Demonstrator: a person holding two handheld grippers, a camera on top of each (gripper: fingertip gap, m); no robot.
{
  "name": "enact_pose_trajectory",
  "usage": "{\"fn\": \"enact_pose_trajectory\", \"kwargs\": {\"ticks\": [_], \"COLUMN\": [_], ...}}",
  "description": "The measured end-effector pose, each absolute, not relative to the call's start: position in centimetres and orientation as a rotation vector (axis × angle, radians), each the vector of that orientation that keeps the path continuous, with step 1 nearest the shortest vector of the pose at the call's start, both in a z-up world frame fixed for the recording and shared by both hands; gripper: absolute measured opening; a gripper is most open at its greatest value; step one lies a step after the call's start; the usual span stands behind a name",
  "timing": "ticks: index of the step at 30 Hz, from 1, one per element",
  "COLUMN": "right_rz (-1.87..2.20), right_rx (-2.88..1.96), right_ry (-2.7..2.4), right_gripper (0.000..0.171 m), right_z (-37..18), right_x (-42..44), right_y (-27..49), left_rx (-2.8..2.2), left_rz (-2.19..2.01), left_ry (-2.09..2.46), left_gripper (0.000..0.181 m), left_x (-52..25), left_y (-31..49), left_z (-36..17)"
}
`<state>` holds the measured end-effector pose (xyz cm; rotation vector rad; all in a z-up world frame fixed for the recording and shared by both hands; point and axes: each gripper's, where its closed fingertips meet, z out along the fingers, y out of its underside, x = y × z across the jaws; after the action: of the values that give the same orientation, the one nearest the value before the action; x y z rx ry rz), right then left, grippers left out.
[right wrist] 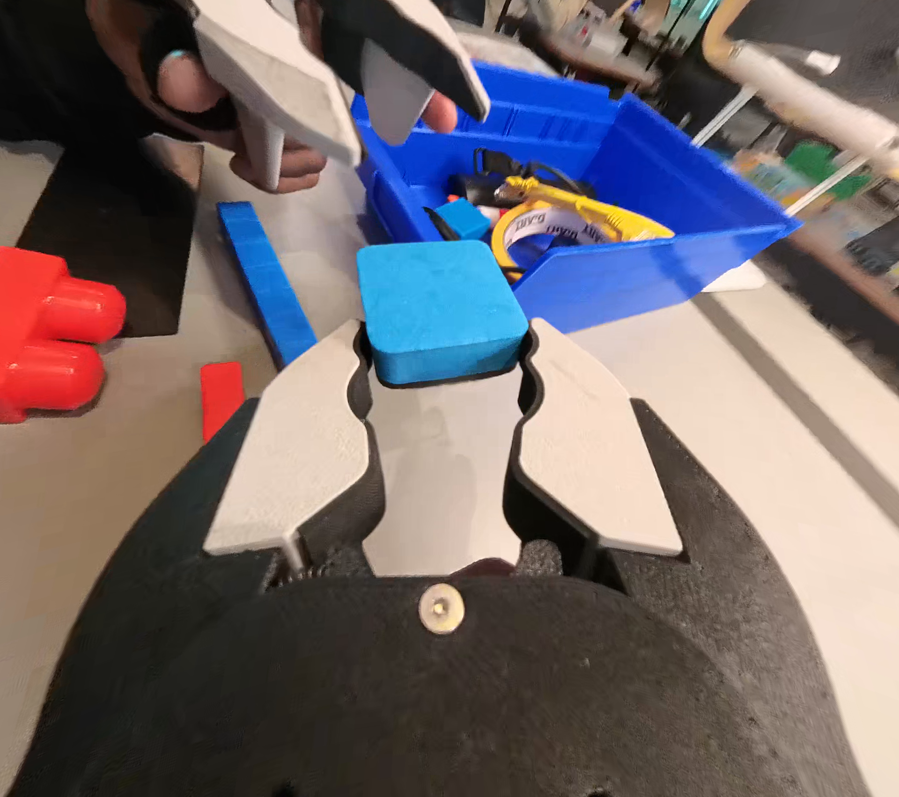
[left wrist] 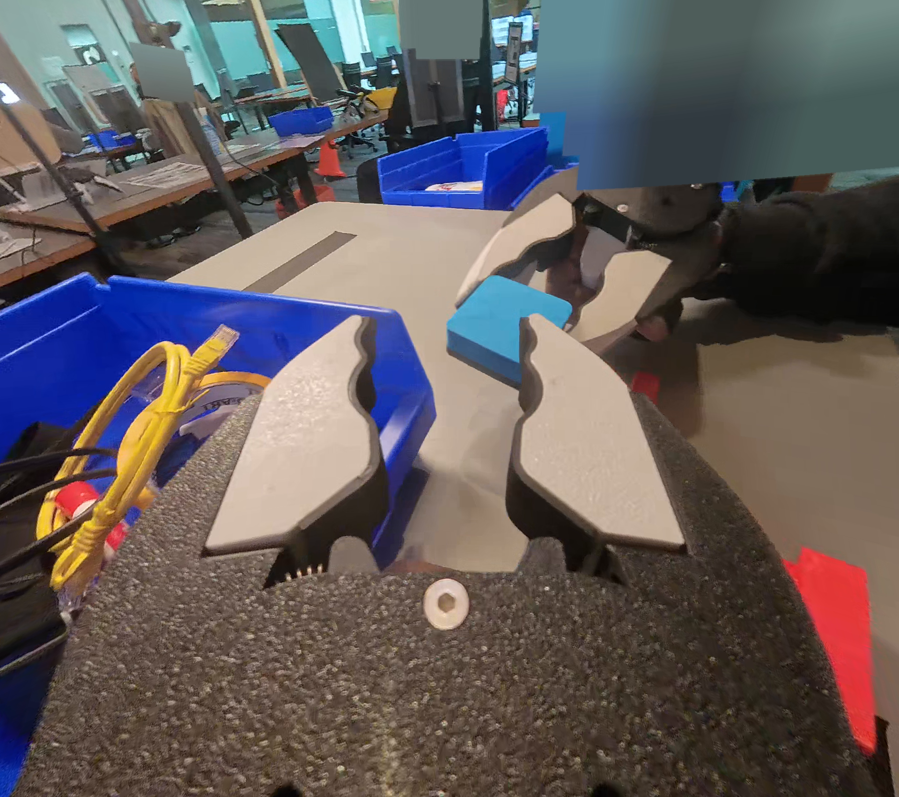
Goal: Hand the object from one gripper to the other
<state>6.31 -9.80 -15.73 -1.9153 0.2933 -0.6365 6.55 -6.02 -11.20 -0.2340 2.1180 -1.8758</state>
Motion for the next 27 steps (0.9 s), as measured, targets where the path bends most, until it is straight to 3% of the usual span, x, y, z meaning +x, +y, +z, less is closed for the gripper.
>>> {"fn": "enact_pose_trajectory", "kwargs": {"ticks": [15,27], "right_rz": [-0.548,-0.792], "right_rx": [-2.019,-1.952], "right_ry": [0.327,0.284], "right_gripper": [0.059,0.059], "right_z": [-17.8,-11.8], "right_x": [5.8,7.6], "right_y": [-8.9,-7.5], "left_rx": [-0.523,-0.681], "left_rz": [-1.819,-1.772], "left_ry": [2.052,1.795], "left_gripper": [0.049,0.049], "left_x": [10.5,13.3], "left_y": [-3.9,-0.3], "left_z": [-12.0,-8.9]}}
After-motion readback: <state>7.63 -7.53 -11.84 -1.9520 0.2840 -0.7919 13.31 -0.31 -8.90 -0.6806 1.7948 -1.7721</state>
